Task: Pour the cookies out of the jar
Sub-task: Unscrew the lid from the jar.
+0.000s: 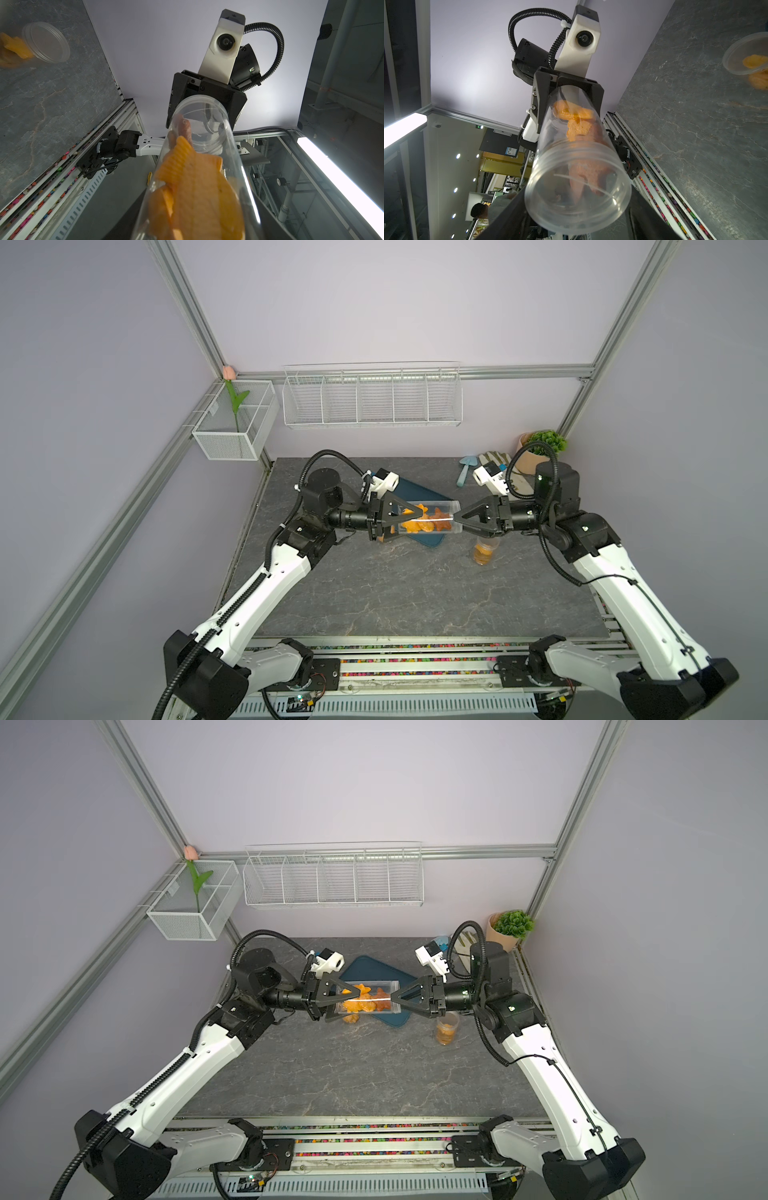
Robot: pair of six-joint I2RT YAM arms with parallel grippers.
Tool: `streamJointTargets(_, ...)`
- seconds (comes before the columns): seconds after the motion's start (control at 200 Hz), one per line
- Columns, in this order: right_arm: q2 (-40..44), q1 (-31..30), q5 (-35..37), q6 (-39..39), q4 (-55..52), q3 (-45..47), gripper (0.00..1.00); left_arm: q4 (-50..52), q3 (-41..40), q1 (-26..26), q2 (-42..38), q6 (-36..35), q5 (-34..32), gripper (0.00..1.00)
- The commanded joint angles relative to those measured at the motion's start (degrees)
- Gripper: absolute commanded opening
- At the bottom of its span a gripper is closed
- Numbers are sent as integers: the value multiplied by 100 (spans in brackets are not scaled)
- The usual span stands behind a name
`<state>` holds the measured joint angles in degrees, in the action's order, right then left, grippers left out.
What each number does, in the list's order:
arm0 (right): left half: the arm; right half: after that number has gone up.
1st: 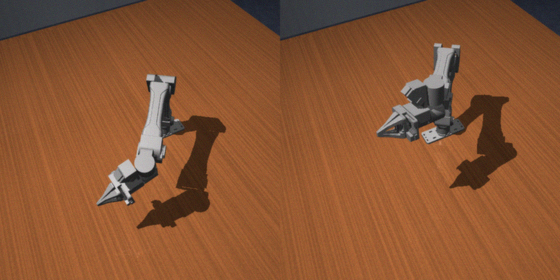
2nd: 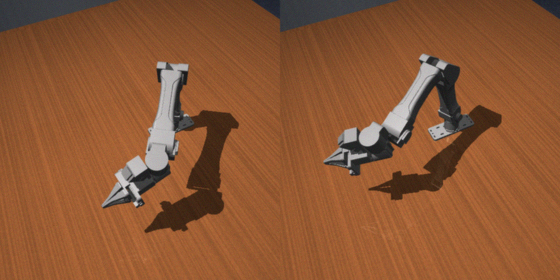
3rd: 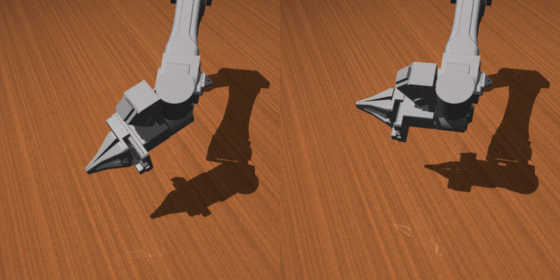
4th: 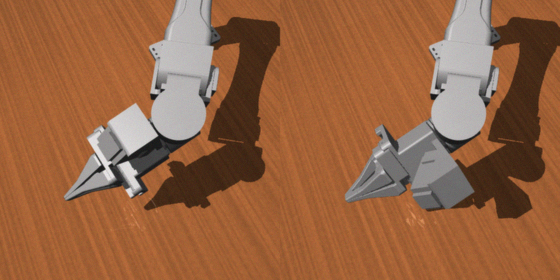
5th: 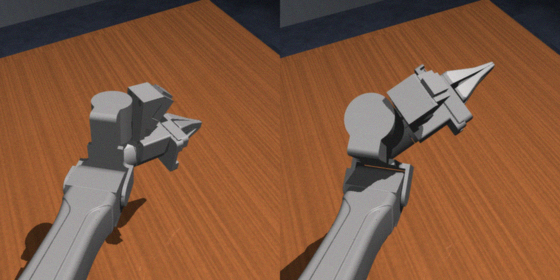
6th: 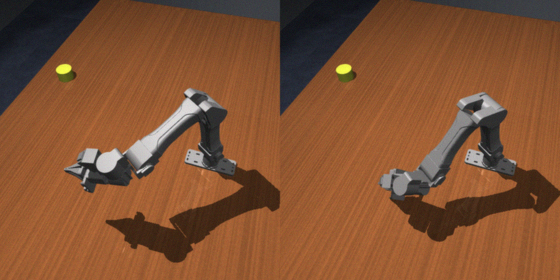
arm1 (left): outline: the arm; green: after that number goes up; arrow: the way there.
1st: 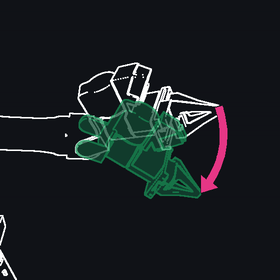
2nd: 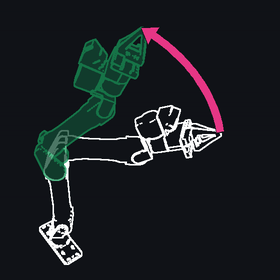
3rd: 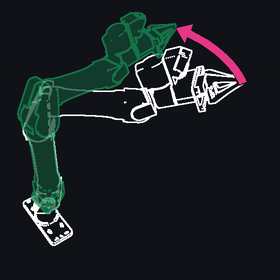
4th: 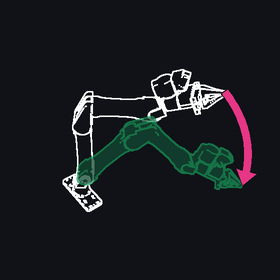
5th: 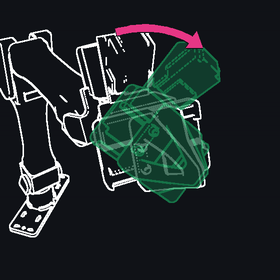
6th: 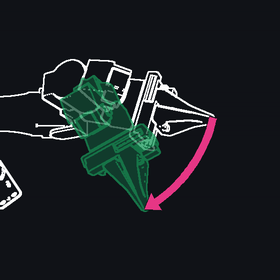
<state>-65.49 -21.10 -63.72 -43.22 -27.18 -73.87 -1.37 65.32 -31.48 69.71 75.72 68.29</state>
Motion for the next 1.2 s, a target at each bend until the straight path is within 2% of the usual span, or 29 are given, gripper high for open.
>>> streamJointTargets(0.0,-36,-74,79,551,183,12,68,-87,51,6,73,37,0,54)
streamJointTargets(0.29,48,-87,294,1020,762,299,66,-93,59,8,108,57,-2,54)
streamJointTargets(0.46,323,-112,350,1220,1569,790,68,-88,51,10,119,65,0,54)
streamJointTargets(0.985,536,-213,222,3599,1434,1037,77,-92,-64,10,56,66,29,54)
streamJointTargets(1.05,555,-211,319,3713,1427,1067,81,-102,-77,8,44,68,26,54)
streamJointTargets(1.13,588,-216,513,3870,1341,1075,93,-144,-63,10,24,65,26,54)
streamJointTargets(1.2,694,-205,763,3899,1303,1106,99,-153,-63,11,20,27,2,55)
